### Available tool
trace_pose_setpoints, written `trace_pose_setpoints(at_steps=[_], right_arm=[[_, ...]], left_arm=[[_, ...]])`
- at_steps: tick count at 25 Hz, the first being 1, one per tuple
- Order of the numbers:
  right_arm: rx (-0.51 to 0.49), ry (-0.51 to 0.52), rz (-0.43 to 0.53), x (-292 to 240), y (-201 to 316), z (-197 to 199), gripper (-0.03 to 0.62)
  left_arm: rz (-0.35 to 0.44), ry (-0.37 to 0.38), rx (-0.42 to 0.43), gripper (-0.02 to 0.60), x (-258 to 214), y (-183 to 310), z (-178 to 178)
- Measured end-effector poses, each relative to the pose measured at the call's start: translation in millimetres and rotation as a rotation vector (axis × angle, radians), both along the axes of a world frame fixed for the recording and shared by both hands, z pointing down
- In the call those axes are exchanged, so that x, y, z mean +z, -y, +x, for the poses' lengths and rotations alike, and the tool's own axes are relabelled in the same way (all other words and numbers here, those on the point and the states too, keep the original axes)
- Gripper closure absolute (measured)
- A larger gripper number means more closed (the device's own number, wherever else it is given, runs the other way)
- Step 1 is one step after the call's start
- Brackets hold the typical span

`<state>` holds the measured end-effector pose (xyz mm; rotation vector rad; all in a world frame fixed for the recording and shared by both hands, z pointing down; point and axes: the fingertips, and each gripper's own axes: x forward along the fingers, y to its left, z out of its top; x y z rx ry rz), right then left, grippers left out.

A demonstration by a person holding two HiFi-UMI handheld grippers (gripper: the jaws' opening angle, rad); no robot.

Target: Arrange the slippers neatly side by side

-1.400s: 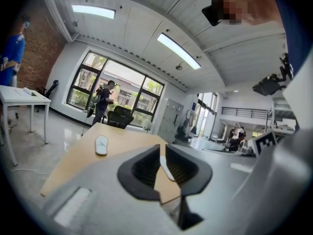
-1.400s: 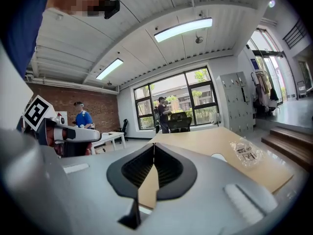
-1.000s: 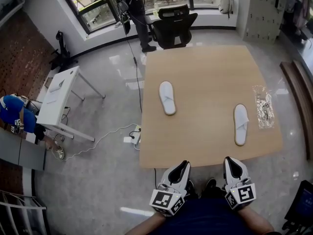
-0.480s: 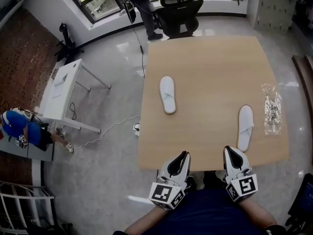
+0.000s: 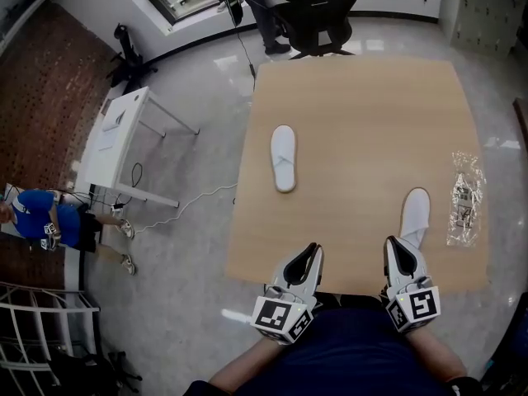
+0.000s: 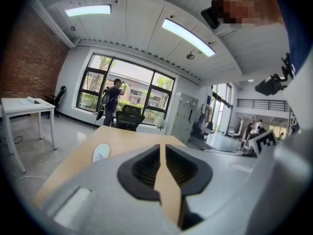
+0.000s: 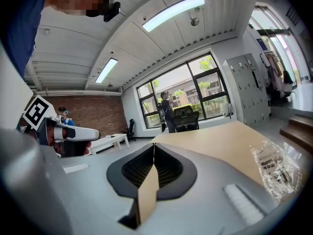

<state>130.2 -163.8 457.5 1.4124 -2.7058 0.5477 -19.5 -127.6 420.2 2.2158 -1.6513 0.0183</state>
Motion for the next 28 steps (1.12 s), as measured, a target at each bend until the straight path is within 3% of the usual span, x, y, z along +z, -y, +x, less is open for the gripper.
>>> trace_pose_setpoints(at_steps=[4,11,18,22,28], right_arm=[[-0.008,0.015,0.021,6.9,9.9,5.8,0.583],[0.050,-0.018,-0.070,25.6,26.1,44.4,0.582],[0.056,-0.071,-0.084,42.0,57.3,-1.4,0.583],[0.023,-0.066,0.006,-20.7,86.1,-77.3,0.582],[0.143,-0.111,-0.073,44.6,84.1,5.1,0.582]], left_arm=[[-0.015,-0.025,-0.027,0.545,1.5,14.0,-6.1],[-0.017,-0.040,0.001,0.545,19.3,40.8,12.4],[0.019,-0.006,-0.047,0.541,22.3,52.8,-62.0],[0.051,0.033,-0.077,0.538,16.8,64.3,-116.5],[0.024,0.034,-0.072,0.537,32.7,105.4,-101.3]])
